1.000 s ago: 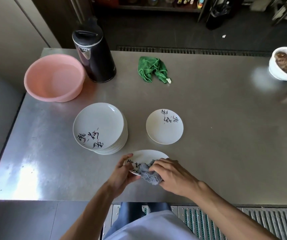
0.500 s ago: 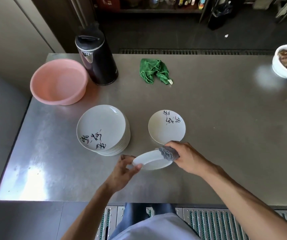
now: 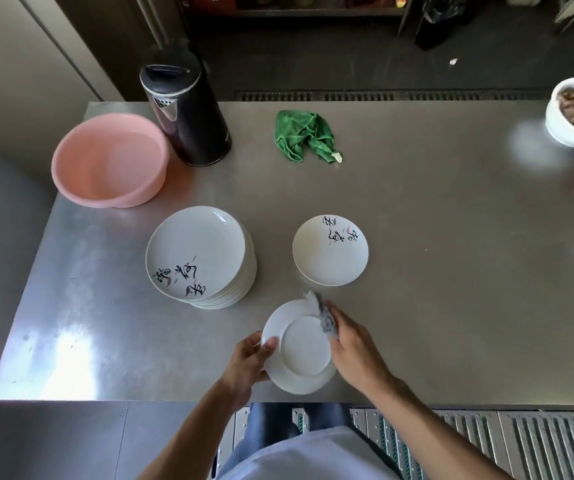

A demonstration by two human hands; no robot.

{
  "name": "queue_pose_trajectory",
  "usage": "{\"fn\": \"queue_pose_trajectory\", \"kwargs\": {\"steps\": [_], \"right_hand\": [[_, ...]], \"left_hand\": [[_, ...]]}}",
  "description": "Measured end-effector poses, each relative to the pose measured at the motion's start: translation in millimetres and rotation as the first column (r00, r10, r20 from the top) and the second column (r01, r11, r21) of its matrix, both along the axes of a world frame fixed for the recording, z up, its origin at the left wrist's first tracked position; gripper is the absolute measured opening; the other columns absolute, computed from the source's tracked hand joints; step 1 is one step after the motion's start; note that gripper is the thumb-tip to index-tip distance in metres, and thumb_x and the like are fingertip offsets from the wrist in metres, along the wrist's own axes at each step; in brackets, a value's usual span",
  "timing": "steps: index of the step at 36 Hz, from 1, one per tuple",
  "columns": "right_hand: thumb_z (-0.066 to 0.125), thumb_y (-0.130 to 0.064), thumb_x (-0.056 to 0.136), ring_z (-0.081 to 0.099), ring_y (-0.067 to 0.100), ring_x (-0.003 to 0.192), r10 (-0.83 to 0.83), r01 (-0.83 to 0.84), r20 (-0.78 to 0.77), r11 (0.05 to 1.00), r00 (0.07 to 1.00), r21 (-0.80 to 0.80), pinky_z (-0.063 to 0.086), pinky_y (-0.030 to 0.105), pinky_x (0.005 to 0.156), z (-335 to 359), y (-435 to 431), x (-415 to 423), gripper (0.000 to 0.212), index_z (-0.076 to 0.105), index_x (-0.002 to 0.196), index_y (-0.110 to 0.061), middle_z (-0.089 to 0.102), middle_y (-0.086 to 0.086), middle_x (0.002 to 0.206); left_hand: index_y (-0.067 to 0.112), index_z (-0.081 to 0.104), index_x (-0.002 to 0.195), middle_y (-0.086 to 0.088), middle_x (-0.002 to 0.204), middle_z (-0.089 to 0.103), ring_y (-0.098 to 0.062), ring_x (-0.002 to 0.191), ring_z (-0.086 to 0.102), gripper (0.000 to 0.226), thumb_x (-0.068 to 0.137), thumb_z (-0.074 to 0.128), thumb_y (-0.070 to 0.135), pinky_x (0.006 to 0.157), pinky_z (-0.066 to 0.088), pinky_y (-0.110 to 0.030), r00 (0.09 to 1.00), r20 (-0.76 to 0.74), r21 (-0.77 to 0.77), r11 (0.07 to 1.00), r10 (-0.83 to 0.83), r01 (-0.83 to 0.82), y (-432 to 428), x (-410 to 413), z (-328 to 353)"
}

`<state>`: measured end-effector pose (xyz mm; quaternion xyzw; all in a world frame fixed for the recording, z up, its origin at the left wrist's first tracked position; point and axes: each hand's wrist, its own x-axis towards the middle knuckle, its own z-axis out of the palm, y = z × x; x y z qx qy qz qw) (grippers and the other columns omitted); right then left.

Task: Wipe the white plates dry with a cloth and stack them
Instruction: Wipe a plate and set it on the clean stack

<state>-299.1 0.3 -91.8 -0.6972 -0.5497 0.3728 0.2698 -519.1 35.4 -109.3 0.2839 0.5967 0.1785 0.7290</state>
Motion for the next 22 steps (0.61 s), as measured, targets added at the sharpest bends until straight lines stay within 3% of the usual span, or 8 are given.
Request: {"fn": "queue_pose_trajectory", "kwargs": {"steps": [2, 4, 6, 8, 10, 13, 17, 22], "right_hand": [[0.046, -0.012, 0.100, 0.047, 0.018, 0.135, 0.110, -0.104, 0.066, 0.992, 0.992, -0.076, 0.037, 0.024, 0.110, -12, -5, -11, 0.055, 0.037, 0.151, -0.027, 0.040, 0.001, 0.156], [0.043, -0.014, 0.102, 0.017, 0.019, 0.152, 0.203, -0.183, 0.113, 0.969, 0.973, -0.164, 0.016, 0.022, 0.121, -26, -7, -19, 0.058, 0.028, 0.157, -0.019, 0.016, 0.003, 0.166], [0.041, -0.015, 0.102, -0.004, 0.019, 0.154, 0.265, -0.235, 0.155, 0.953, 0.952, -0.191, 0.000, 0.027, 0.124, -36, -6, -24, 0.060, 0.021, 0.158, -0.014, 0.000, 0.004, 0.167], [0.040, -0.017, 0.102, -0.009, 0.021, 0.154, 0.341, -0.313, 0.217, 0.937, 0.914, -0.153, -0.009, 0.030, 0.123, -38, -4, -26, 0.060, 0.020, 0.158, -0.011, -0.005, 0.006, 0.166], [0.040, -0.023, 0.103, -0.004, 0.021, 0.154, 0.430, -0.422, 0.266, 0.902, 0.863, -0.088, -0.015, 0.029, 0.120, -37, -6, -26, 0.057, 0.025, 0.157, -0.009, 0.002, 0.006, 0.165], [0.040, -0.028, 0.103, 0.007, 0.016, 0.153, 0.530, -0.537, 0.244, 0.843, 0.812, -0.043, -0.001, 0.032, 0.125, -30, -13, -19, 0.054, 0.034, 0.154, -0.010, 0.020, 0.004, 0.163], [0.041, -0.028, 0.102, 0.023, 0.013, 0.150, 0.594, -0.607, 0.248, 0.794, 0.766, -0.028, 0.014, 0.030, 0.124, -23, -30, 5, 0.049, 0.047, 0.147, -0.009, 0.034, 0.003, 0.158], [0.035, -0.039, 0.105, 0.008, 0.008, 0.153, 0.489, -0.469, 0.251, 0.872, 0.835, -0.139, 0.012, 0.028, 0.125, -34, -28, 23, 0.055, 0.033, 0.155, -0.016, 0.011, -0.008, 0.162]], "left_hand": [[0.008, 0.068, 0.114, -0.005, 0.093, 0.074, -0.018, 0.080, 0.072, 0.021, 0.101, 0.061, 0.023, 0.065, 0.059, -0.033, 1.000, 0.000, -0.040, 0.999, 0.021, -0.021, -2, 4, -1], [0.010, 0.069, 0.110, -0.006, 0.093, 0.074, -0.017, 0.078, 0.073, 0.018, 0.101, 0.062, 0.024, 0.065, 0.059, -0.032, 0.999, 0.009, -0.072, 0.997, 0.038, -0.037, -2, 9, -2], [0.013, 0.070, 0.107, -0.005, 0.092, 0.076, -0.016, 0.077, 0.074, 0.015, 0.101, 0.062, 0.024, 0.064, 0.059, -0.032, 0.998, 0.018, -0.095, 0.994, 0.063, -0.061, -1, 13, -2], [0.013, 0.070, 0.104, -0.005, 0.091, 0.077, -0.016, 0.077, 0.075, 0.015, 0.103, 0.060, 0.024, 0.063, 0.060, -0.032, 0.996, 0.026, -0.112, 0.990, 0.086, -0.082, 1, 16, -2], [0.012, 0.069, 0.101, -0.006, 0.088, 0.077, -0.015, 0.075, 0.075, 0.017, 0.105, 0.056, 0.022, 0.061, 0.059, -0.032, 0.995, 0.030, -0.125, 0.988, 0.096, -0.092, 3, 20, -2], [0.009, 0.069, 0.102, -0.007, 0.083, 0.077, -0.015, 0.071, 0.073, 0.019, 0.106, 0.051, 0.014, 0.061, 0.059, -0.032, 0.995, 0.018, -0.133, 0.986, 0.102, -0.098, 9, 24, -3], [0.003, 0.067, 0.113, -0.017, 0.097, 0.076, -0.025, 0.082, 0.074, 0.024, 0.106, 0.055, 0.022, 0.064, 0.061, -0.035, 0.992, 0.018, -0.165, 0.979, 0.123, -0.119, 13, 21, -5], [0.003, 0.065, 0.120, -0.013, 0.100, 0.075, -0.027, 0.090, 0.070, 0.027, 0.105, 0.056, 0.024, 0.063, 0.060, -0.034, 0.993, 0.002, -0.161, 0.980, 0.115, -0.113, 12, 23, -4]]}}
